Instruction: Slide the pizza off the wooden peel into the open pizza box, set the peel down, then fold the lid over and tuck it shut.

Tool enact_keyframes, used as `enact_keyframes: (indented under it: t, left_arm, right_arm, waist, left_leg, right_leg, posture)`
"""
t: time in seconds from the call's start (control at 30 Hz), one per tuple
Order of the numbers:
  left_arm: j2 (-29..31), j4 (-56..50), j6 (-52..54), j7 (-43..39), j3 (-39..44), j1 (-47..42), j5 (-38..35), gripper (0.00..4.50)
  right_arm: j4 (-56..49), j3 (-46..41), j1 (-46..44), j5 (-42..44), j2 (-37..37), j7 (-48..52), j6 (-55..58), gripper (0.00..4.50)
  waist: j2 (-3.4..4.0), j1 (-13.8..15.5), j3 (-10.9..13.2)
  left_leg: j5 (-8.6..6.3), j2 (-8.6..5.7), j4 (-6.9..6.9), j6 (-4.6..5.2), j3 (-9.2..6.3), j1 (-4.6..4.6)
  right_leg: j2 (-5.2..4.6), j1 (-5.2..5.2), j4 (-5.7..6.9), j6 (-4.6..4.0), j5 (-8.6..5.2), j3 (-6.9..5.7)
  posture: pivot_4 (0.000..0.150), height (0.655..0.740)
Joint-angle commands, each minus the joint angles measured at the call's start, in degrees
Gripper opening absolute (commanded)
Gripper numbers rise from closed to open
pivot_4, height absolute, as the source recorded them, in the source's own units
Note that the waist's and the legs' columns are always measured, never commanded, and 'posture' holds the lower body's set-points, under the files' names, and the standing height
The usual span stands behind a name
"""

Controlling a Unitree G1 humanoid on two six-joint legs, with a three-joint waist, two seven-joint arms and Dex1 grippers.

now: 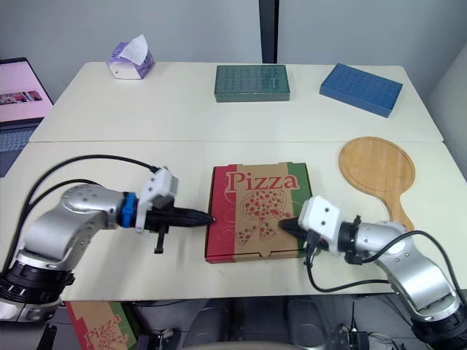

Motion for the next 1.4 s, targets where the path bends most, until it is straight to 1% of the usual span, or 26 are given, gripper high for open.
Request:
enact_keyframes:
  t: [0.03, 0.13, 0.23, 0.37, 0.47, 0.6, 0.9, 1.07, 1.2, 1.27, 1.33, 1.4]
  left_arm:
    - [0.9, 0.1, 1.7, 3.1, 4.6, 0.9, -1.2, 0.0]
    - [-0.1, 1.8, 0.0, 7.1, 4.6, 2.6, 2.2, 0.0]
    - [-1.7, 2.6, -1.3, 9.9, 2.7, 3.8, 4.5, 0.0]
    - [-4.9, 3.6, -1.9, 12.6, 0.8, 3.3, 5.9, 0.0]
    - [-7.6, 4.7, -2.3, 14.3, -0.5, 2.1, 6.9, 0.0]
    - [-10.1, 6.7, -3.3, 15.7, -2.4, 0.3, 8.6, 0.0]
    - [-11.1, 8.9, -4.7, 15.7, -2.6, -1.3, 9.6, 0.0]
    - [-9.2, 7.5, -4.2, 15.4, -0.4, 0.6, 8.9, 0.0]
    - [-4.3, 7.5, -5.3, 15.6, 6.2, 4.7, 8.8, 0.0]
    - [-0.9, 8.0, -6.0, 15.1, 9.5, 8.2, 9.2, 0.0]
    - [1.1, 7.6, -10.4, 15.4, 14.2, 12.8, 10.0, 0.0]
    - [2.0, 7.3, -14.4, 15.6, 17.9, 16.8, 10.5, 0.0]
  right_arm:
    - [-0.6, -6.2, -0.8, 2.3, -0.1, -1.7, 1.2, 0.07]
    - [5.1, -7.3, -0.7, -2.7, -1.4, -3.3, -1.5, 0.07]
    - [10.6, -5.6, 0.2, -8.4, -3.1, -3.8, -5.7, 0.07]
    - [14.3, -3.3, 1.2, -12.3, -3.1, -3.2, -9.7, 0.07]
    - [14.5, -1.6, 1.9, -12.3, -2.3, -2.0, -9.9, 0.07]
    - [11.8, 0.9, 2.9, -10.9, -1.4, 0.3, -8.8, 0.07]
    - [10.1, 1.3, 2.3, -10.9, -0.3, 0.8, -7.2, 0.07]
    - [10.7, -1.2, 3.0, -11.5, -1.5, 0.5, -7.7, 0.07]
    - [12.1, -8.7, 4.5, -9.5, -2.3, 0.5, -10.1, 0.07]
    - [13.7, -13.8, 6.2, -8.4, -4.0, 2.3, -11.9, 0.07]
    - [15.7, -19.0, 8.4, -6.8, -6.2, 5.8, -14.3, 0.07]
    - [18.4, -22.6, 10.1, -7.1, -7.7, 8.1, -19.3, 0.07]
  waist:
    - [0.0, 0.0, 0.0]
    - [0.0, 0.0, 0.0]
    - [0.0, 0.0, 0.0]
    - [0.0, 0.1, 0.0]
    - [0.0, 0.1, 0.0]
    - [0.0, 0.1, 0.0]
    - [0.0, 0.0, 0.0]
    - [0.0, -0.1, 0.0]
    - [0.01, -0.2, 0.0]
    - [0.01, -0.1, 0.0]
    - [0.01, 0.0, 0.0]
    - [0.01, 0.1, 0.0]
  left_leg:
    - [0.0, 0.0, 0.0, 0.0, 0.0, 0.0]
    - [0.0, 0.0, -0.01, 0.0, 0.01, 0.01]
    - [0.0, -0.04, -0.01, 0.0, 0.04, 0.0]
    - [0.0, -0.04, -0.01, 0.0, 0.04, -0.06]
    - [0.0, -0.04, -0.01, 0.0, 0.04, -0.08]
    - [0.0, -0.04, 0.0, 0.0, 0.03, -0.07]
    - [0.0, -0.04, 0.0, -0.01, 0.03, -0.06]
    - [0.0, -0.04, 0.0, -0.01, 0.03, -0.06]
    - [0.0, -0.03, -0.02, -0.01, 0.03, -0.06]
    - [0.0, -0.03, -0.02, 0.0, 0.04, -0.07]
    - [0.0, -0.03, -0.02, -0.01, 0.05, -0.07]
    - [0.0, -0.05, -0.05, -0.01, 0.09, -0.09]
  right_leg:
    - [0.0, 0.0, 0.0, 0.0, 0.0, 0.0]
    - [0.0, 0.0, -0.01, -0.01, 0.0, 0.0]
    - [-0.03, -0.02, -0.02, -0.12, 0.07, 0.03]
    - [-0.03, -0.07, -0.01, -0.25, 0.15, 0.03]
    - [-0.03, -0.07, -0.01, -0.26, 0.16, 0.03]
    - [-0.03, -0.07, 0.0, -0.26, 0.16, 0.03]
    - [-0.03, -0.07, 0.01, -0.25, 0.16, 0.03]
    - [-0.03, -0.07, 0.01, -0.26, 0.16, 0.03]
    - [-0.03, -0.09, 0.01, -0.26, 0.16, 0.03]
    - [-0.03, -0.12, 0.01, -0.27, 0.16, 0.03]
    - [-0.05, -0.09, -0.03, -0.27, 0.16, 0.03]
    - [-0.09, -0.08, -0.09, -0.28, 0.17, 0.06]
  posture:
    - [0.15, 0.74]
    - [0.15, 0.74]
    - [0.15, 0.74]
    - [0.15, 0.74]
    - [0.15, 0.74]
    - [0.15, 0.74]
    - [0.15, 0.74]
    - [0.15, 0.74]
    - [0.15, 0.74]
    - [0.15, 0.74]
    - [0.15, 0.74]
    - [0.15, 0.74]
